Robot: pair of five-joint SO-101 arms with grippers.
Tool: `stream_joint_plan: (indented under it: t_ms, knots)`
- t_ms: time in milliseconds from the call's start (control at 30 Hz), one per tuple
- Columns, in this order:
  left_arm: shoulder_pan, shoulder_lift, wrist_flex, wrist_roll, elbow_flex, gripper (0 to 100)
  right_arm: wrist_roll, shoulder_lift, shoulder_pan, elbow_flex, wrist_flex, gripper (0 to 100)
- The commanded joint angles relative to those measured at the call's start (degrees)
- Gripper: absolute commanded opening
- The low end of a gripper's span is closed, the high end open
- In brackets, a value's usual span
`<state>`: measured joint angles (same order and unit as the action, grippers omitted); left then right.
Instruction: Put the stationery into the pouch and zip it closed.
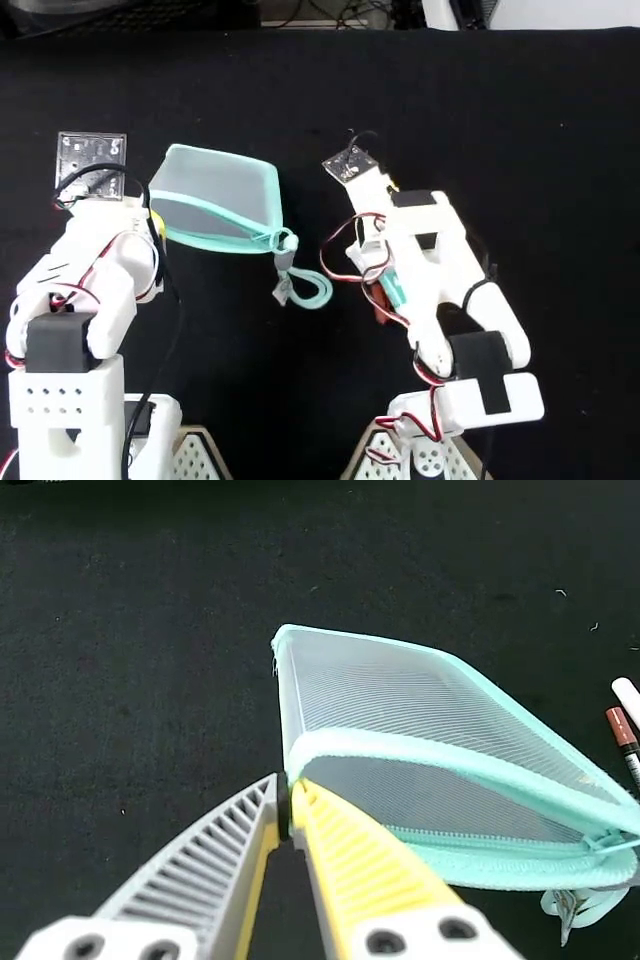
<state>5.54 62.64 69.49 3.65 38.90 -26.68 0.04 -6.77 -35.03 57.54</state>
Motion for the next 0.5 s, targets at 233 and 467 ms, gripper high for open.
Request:
stream_joint_plan:
  t_ms: [233,467]
  knots:
    - [0.2,0.3,-1.1,0.4,-0.3,3,-0.4,-6.5,-0.5,-0.1,0.6,1.2]
    - [0.0,0.3,-1.1,0.4,-0.3,3,4.2,-26.8,-1.7,-7.5,4.0,1.2]
